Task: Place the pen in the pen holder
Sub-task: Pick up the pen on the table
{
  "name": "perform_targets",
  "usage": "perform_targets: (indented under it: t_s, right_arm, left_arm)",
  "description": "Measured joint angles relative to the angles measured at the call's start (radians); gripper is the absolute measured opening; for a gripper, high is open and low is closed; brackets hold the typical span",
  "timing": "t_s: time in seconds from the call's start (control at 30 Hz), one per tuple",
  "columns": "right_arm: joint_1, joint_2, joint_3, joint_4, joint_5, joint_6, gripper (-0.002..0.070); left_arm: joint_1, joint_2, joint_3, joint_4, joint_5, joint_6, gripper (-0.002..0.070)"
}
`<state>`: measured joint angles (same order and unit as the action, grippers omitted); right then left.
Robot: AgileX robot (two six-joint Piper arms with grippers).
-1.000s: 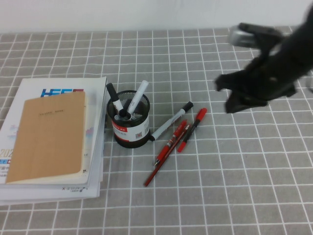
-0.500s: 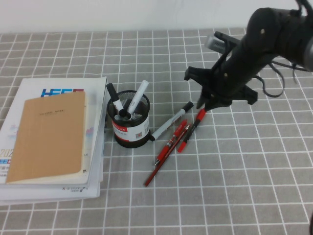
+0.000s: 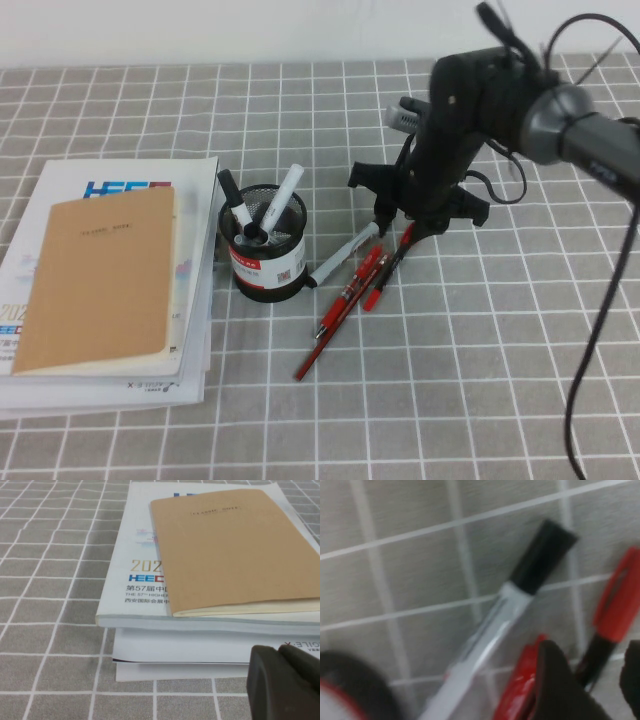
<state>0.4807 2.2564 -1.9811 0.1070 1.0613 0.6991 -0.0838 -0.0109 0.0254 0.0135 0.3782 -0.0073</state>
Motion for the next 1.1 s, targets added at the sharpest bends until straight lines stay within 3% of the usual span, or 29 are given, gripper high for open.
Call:
perform_targets:
  t_s: [0.2,0.63,0.73,0.87,1.1]
  right_arm:
    - [0.009,0.058,-0.109,-0.107,0.116,0.049,0.0244]
    - [0.009,0.108,-0.130,-0.107,0.161,0.078,0.0242]
    - [0.009,0.110,-0.132,-0.094,0.161,0.083,0.0204]
    - [0.009,0.110,-0.132,-0.065,0.159,0.083,0.0075]
    - [0.009,0.070,-0.132,-0.043,0.161,-0.005,0.0067]
  left_arm:
    - [0.000,0.000,0.000,0.000,0.000,0.000,-0.0005]
    - [0.000,0.000,0.000,0.000,0.000,0.000,-0.0005]
    - [0.000,0.000,0.000,0.000,0.000,0.000,-0.0005]
    - [0.000,0.000,0.000,0.000,0.000,0.000,-0.0005]
    - [0.000,0.000,0.000,0.000,0.000,0.000,-0.0005]
